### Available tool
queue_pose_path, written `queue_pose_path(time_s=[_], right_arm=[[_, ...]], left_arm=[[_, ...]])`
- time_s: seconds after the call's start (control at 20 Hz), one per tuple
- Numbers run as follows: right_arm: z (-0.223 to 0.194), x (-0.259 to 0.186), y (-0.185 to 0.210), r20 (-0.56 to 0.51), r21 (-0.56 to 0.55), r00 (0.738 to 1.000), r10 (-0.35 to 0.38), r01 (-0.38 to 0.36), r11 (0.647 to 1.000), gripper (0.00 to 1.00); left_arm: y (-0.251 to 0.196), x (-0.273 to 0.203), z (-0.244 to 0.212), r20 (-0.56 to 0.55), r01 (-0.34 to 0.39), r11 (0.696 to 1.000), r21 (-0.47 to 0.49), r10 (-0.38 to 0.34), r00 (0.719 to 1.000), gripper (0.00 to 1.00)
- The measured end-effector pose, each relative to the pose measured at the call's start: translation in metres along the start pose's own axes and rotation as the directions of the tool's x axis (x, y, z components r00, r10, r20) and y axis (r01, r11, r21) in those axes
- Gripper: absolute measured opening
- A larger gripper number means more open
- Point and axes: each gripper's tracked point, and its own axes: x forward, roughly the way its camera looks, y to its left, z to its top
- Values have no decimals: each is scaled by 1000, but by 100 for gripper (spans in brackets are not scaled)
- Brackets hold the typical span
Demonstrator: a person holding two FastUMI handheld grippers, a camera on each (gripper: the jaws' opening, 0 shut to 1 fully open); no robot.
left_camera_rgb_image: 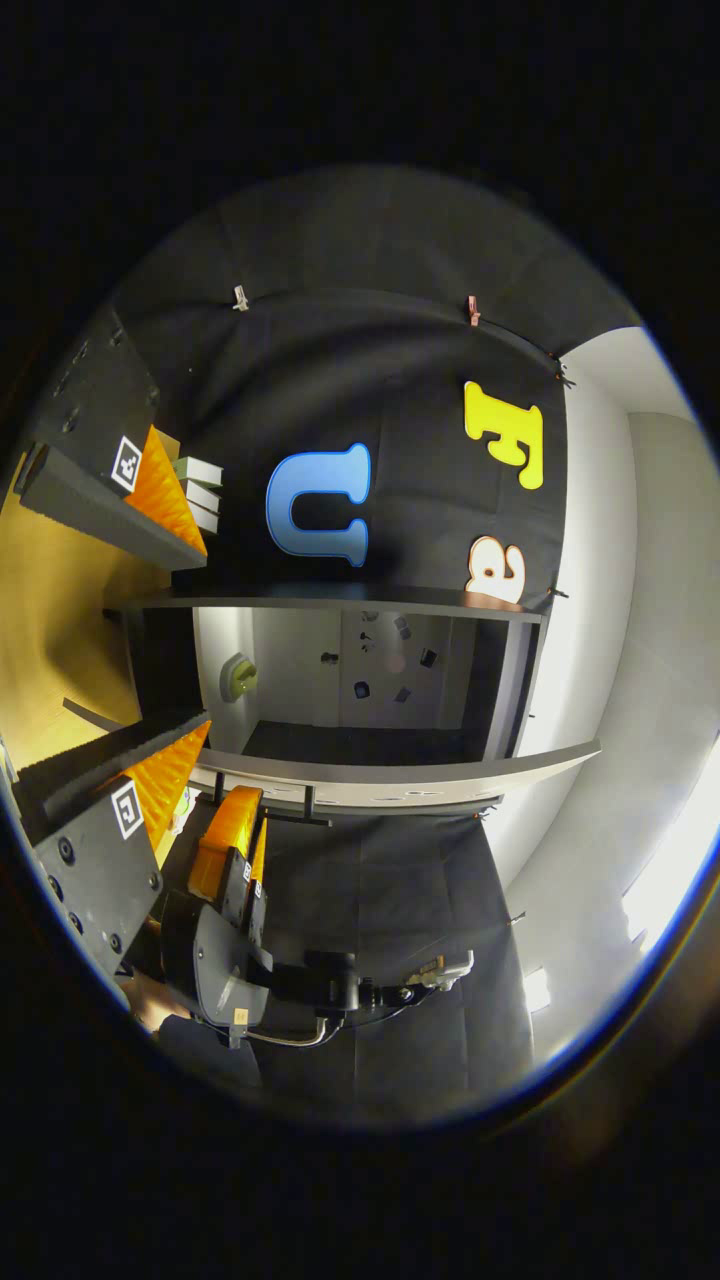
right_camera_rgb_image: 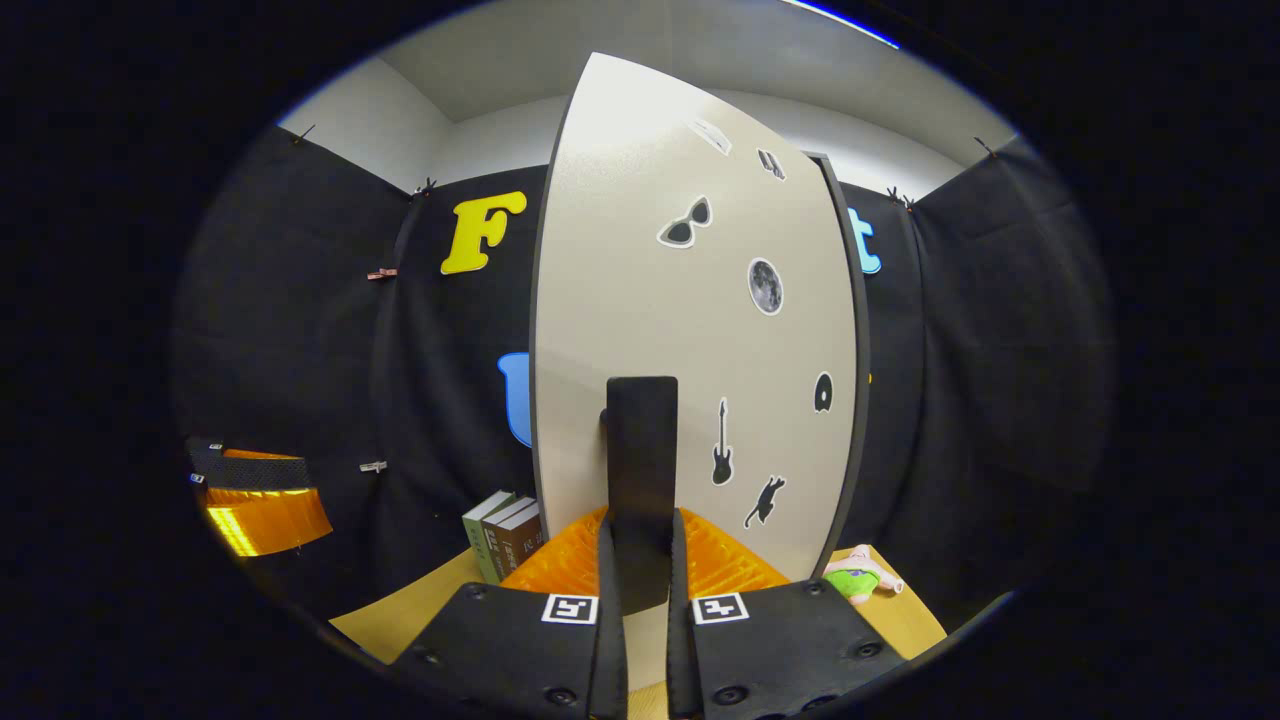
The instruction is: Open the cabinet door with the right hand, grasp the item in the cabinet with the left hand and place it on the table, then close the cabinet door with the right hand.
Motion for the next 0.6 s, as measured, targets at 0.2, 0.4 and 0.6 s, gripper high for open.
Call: queue_pose_path(time_s=[0.2,0.4,0.6], right_arm=[[1,-9,-13,-12,0,1000,-10,10,1000,19],[0,-18,-22,-26,-2,1000,3,-3,1000,19],[0,-27,-32,-43,5,998,37,-36,999,19]], left_arm=[[-20,-1,2,9,35,999,3,-35,999,89],[-45,7,-1,3,45,999,-26,-44,999,89],[-74,20,-4,-9,38,997,-68,-39,999,89]])
